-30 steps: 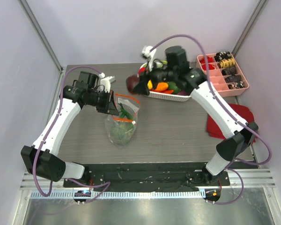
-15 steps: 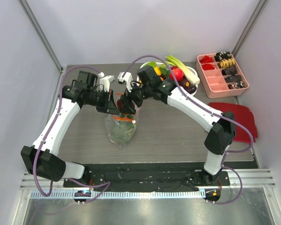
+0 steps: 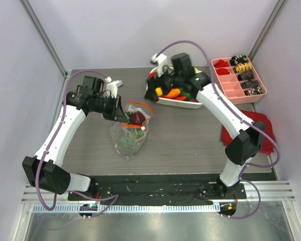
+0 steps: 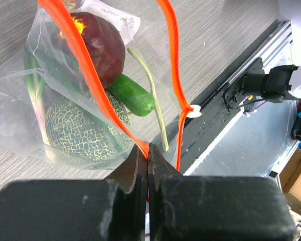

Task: Place the food in the zip-top bag and seal the zipper
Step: Pick up the fake fruit from the bin.

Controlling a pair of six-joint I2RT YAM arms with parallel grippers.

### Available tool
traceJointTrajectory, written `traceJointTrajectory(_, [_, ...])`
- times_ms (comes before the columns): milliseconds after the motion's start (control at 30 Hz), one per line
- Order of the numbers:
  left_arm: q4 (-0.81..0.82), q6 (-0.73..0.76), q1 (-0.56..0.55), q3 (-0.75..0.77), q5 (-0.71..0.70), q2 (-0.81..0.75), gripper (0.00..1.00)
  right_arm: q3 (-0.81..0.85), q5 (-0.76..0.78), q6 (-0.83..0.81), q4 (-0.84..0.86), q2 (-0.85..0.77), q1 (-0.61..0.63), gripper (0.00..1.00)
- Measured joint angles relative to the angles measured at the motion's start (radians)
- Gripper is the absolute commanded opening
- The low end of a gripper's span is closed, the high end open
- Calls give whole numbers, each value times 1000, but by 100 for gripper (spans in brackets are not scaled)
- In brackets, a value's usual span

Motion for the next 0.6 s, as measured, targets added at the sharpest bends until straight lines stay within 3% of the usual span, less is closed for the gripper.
traceJointTrajectory(267, [6, 0, 0, -1, 0, -7, 0, 63, 193, -29, -47, 32, -303, 98])
traceJointTrajectory(600, [14, -1, 0, -6, -1, -7, 0, 95, 388, -86, -57, 189, -365, 98])
